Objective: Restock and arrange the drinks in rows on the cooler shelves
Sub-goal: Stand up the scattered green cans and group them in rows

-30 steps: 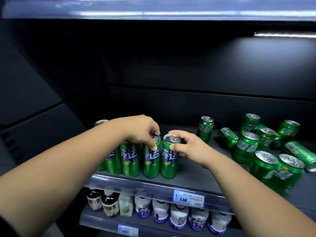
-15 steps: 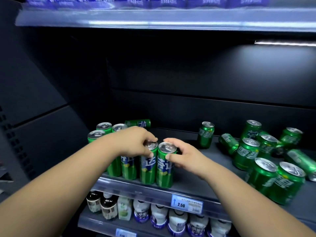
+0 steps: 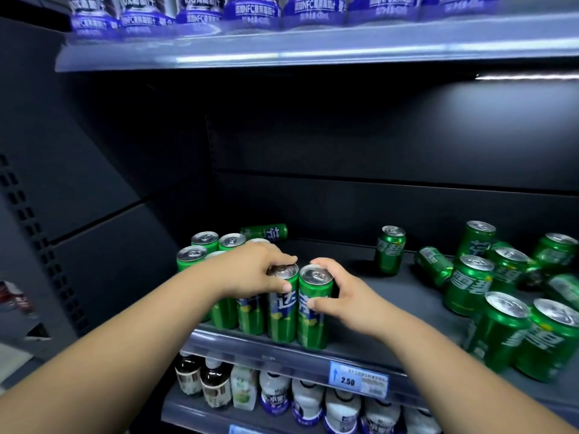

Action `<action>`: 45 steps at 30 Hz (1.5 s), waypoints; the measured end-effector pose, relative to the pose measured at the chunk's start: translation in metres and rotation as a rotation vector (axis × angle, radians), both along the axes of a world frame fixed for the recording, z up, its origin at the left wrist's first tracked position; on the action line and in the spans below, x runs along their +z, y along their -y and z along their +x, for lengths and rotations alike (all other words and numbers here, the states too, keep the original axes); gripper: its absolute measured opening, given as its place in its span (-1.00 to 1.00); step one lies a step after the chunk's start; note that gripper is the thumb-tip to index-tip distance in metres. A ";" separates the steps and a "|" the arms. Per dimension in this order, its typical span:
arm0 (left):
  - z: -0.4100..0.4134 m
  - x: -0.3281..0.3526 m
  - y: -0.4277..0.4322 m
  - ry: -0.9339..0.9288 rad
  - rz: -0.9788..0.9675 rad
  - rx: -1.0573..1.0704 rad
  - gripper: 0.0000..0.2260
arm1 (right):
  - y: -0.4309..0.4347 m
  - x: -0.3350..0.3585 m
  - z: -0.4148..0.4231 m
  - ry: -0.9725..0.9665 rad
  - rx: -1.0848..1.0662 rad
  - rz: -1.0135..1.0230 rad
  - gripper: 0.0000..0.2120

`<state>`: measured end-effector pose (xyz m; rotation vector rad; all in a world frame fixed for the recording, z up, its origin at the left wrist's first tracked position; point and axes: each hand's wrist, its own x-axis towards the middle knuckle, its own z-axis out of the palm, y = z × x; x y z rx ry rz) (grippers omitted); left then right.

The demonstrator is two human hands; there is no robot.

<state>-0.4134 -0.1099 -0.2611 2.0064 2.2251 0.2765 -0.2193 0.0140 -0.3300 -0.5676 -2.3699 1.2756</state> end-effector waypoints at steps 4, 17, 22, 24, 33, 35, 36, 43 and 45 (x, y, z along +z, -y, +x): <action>-0.002 0.003 0.001 -0.035 -0.034 -0.028 -0.41 | 0.001 -0.002 0.000 0.010 -0.009 -0.008 -0.47; -0.063 0.039 -0.038 0.213 -0.035 -0.113 -0.49 | 0.004 0.023 -0.002 0.111 -0.040 -0.031 -0.30; -0.118 0.040 -0.078 0.030 -0.048 -0.080 -0.60 | 0.015 0.060 -0.025 0.282 -0.114 0.240 -0.14; -0.144 0.032 -0.098 -0.056 -0.094 -0.038 -0.56 | 0.020 0.067 -0.038 0.323 -0.105 0.311 -0.17; -0.235 -0.024 -0.166 0.037 -0.148 0.009 -0.43 | 0.031 0.066 -0.058 0.506 -0.118 0.450 -0.05; -0.246 -0.034 -0.179 0.031 -0.171 -0.006 -0.40 | 0.031 0.069 -0.061 0.567 -0.135 0.469 0.04; -0.251 -0.039 -0.185 0.025 -0.182 -0.011 -0.38 | 0.032 0.072 -0.064 0.593 -0.141 0.477 0.03; -0.264 -0.071 -0.216 -0.016 -0.257 -0.064 -0.31 | 0.041 0.074 -0.081 0.663 -0.225 0.426 -0.16; -0.263 -0.078 -0.224 -0.003 -0.249 -0.069 -0.29 | 0.047 0.084 -0.084 0.668 -0.260 0.436 -0.12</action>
